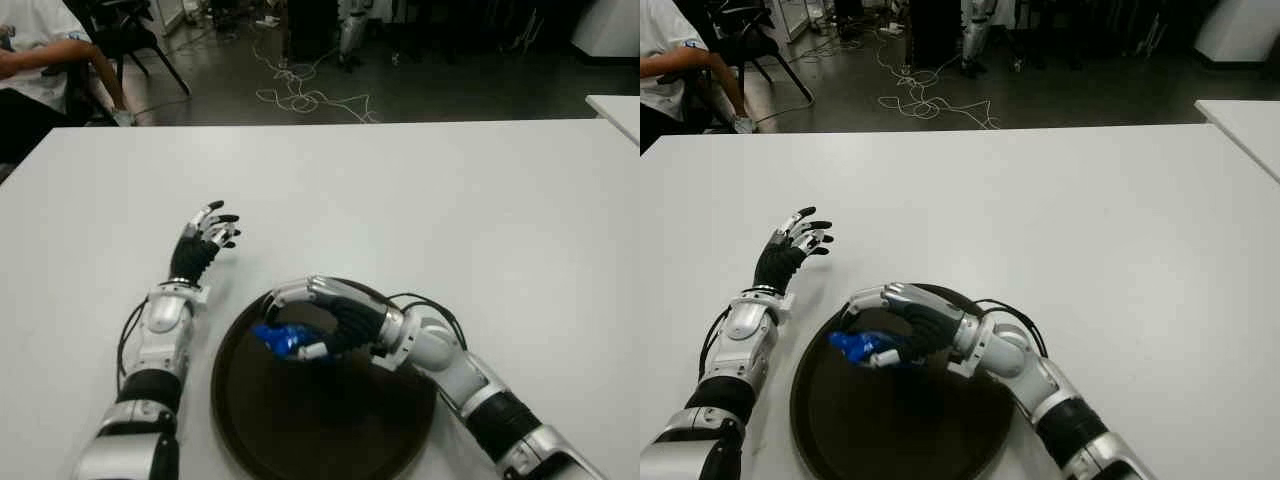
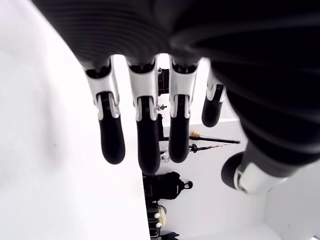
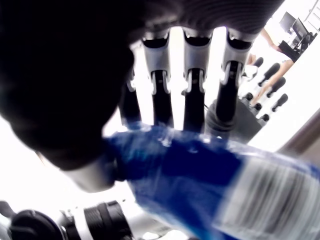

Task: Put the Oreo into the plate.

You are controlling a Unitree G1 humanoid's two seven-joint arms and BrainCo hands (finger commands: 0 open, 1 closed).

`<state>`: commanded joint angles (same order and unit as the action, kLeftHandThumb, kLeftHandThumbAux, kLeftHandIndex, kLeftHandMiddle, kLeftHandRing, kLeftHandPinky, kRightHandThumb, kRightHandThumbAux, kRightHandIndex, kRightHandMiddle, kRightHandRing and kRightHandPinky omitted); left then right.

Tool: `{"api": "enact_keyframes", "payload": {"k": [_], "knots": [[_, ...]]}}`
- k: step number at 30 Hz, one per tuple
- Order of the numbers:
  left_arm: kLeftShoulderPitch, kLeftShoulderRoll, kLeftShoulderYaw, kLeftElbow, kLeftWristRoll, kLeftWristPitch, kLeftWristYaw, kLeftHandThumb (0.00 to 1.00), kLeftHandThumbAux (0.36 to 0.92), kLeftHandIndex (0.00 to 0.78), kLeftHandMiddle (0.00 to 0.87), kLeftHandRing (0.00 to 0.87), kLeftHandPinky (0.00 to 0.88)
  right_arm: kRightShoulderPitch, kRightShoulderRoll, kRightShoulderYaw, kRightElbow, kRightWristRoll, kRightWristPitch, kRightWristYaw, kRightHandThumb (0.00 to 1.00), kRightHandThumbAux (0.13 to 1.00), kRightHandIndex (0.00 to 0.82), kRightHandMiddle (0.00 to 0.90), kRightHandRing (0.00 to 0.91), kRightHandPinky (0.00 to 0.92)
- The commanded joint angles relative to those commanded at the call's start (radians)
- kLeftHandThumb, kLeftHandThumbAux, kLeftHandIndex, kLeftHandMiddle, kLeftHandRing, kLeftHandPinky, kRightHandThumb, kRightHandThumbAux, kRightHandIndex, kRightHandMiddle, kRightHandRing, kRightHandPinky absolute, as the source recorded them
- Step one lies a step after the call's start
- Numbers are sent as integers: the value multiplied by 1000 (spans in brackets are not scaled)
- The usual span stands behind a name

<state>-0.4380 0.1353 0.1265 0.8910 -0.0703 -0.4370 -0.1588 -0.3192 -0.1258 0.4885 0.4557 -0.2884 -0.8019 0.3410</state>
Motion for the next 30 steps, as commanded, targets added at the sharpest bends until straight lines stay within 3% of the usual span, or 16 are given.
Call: {"api": "enact_keyframes", "payload": {"k": [18, 30], "knots": [[3, 2, 1, -12, 6, 8, -1, 202, 604, 142, 292, 327, 372, -29, -4, -4, 57, -127, -20, -99, 0, 631, 0, 0, 0, 0], [-2, 3, 8, -4, -2, 4, -12, 230, 619, 150, 300, 327, 379, -46, 1, 0, 94, -143, -28, -128, 0, 642, 0, 0, 0, 0]]}}
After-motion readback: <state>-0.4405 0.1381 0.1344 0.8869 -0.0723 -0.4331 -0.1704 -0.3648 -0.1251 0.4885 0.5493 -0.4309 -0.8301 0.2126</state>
